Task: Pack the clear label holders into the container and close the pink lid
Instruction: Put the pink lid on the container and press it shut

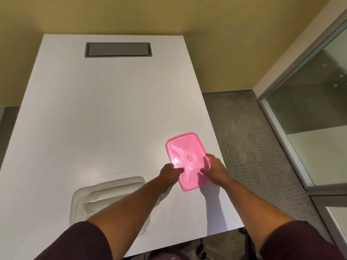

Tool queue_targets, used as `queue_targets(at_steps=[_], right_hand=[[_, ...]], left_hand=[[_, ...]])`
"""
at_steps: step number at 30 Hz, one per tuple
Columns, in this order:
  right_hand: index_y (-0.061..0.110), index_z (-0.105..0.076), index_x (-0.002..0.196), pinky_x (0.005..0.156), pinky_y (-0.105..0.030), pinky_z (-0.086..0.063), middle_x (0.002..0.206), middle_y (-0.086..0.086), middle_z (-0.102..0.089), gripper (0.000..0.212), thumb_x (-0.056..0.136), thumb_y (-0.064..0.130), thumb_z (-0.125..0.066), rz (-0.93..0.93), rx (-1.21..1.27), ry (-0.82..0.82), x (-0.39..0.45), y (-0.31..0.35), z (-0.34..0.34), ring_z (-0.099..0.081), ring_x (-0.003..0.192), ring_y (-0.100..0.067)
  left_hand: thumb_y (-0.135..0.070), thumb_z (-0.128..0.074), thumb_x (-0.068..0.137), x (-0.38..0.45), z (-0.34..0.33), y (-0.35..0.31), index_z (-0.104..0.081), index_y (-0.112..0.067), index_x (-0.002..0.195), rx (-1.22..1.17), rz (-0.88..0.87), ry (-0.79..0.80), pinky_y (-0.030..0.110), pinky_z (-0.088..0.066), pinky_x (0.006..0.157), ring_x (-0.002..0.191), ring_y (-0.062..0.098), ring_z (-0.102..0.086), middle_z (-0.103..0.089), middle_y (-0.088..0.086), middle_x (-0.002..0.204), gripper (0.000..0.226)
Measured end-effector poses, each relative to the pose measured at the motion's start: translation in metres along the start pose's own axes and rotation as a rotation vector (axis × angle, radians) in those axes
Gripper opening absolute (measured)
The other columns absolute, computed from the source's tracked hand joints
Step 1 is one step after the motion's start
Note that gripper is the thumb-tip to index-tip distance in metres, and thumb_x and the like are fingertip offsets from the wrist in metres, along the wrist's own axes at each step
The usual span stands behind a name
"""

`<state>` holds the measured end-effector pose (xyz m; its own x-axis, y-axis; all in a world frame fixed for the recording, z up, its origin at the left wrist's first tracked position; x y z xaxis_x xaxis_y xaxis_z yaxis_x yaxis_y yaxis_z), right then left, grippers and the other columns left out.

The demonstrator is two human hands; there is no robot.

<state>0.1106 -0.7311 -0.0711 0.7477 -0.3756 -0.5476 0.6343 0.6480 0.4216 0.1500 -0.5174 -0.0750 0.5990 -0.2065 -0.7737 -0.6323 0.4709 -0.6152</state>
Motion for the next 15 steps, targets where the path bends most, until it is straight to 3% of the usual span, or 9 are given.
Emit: queue_targets(at_steps=[3, 5, 10, 13, 15], right_hand=[[0.020, -0.040, 0.149, 0.101, -0.047, -0.050, 0.138, -0.015, -0.056, 0.076, 0.083, 0.023, -0.078, -0.042, 0.094, -0.034, 0.001, -0.001, 0.006, -0.059, 0.120, -0.033], [0.019, -0.044, 0.145, 0.098, -0.050, -0.052, 0.130, -0.013, -0.060, 0.071, 0.082, 0.019, -0.078, -0.039, 0.129, -0.061, -0.001, 0.000, 0.013, -0.063, 0.113, -0.032], [0.021, -0.055, 0.131, 0.082, -0.044, -0.058, 0.105, -0.002, -0.066, 0.057, 0.081, 0.004, -0.075, -0.010, 0.292, -0.170, -0.010, 0.007, 0.034, -0.068, 0.090, -0.024], [0.019, -0.057, 0.130, 0.070, -0.039, -0.058, 0.094, -0.001, -0.066, 0.054, 0.082, 0.000, -0.074, -0.004, 0.511, -0.251, -0.016, 0.018, 0.044, -0.068, 0.083, -0.019], [0.017, -0.059, 0.130, 0.073, -0.042, -0.060, 0.094, -0.005, -0.068, 0.049, 0.086, 0.000, -0.073, 0.032, 0.620, -0.299, -0.023, 0.029, 0.048, -0.071, 0.085, -0.023]], left_hand=[[-0.023, -0.067, 0.090, -0.004, -0.002, 0.000, -0.061, 0.006, 0.121, -0.069, 0.021, 0.022, 0.030, -0.049, 0.068, 0.074, 0.022, -0.061, -0.064, 0.010, 0.088, 0.043], [-0.026, -0.068, 0.090, -0.006, -0.003, -0.003, -0.061, 0.004, 0.123, -0.087, 0.031, 0.034, 0.026, -0.046, 0.061, 0.065, 0.018, -0.057, -0.063, 0.009, 0.086, 0.045], [-0.040, -0.071, 0.087, -0.013, 0.000, -0.012, -0.057, -0.003, 0.127, -0.204, 0.042, 0.072, 0.034, -0.056, 0.078, 0.095, 0.028, -0.068, -0.070, 0.014, 0.116, 0.056], [-0.046, -0.069, 0.089, -0.020, 0.007, -0.018, -0.058, -0.002, 0.126, -0.300, 0.038, 0.096, 0.033, -0.047, 0.077, 0.081, 0.024, -0.055, -0.064, 0.011, 0.105, 0.058], [-0.051, -0.067, 0.089, -0.024, 0.018, -0.022, -0.056, -0.004, 0.125, -0.335, 0.024, 0.081, 0.032, -0.044, 0.074, 0.074, 0.022, -0.044, -0.051, 0.011, 0.099, 0.060]])
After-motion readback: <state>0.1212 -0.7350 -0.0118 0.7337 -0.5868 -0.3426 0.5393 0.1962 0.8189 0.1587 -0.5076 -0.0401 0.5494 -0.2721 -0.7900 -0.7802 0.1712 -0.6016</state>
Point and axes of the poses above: each hand's wrist, its own x-axis towards the middle knuckle, its own z-axis out of the back of the hand, y = z × x, the point moved 5 cm from there along x, towards the middle knuckle
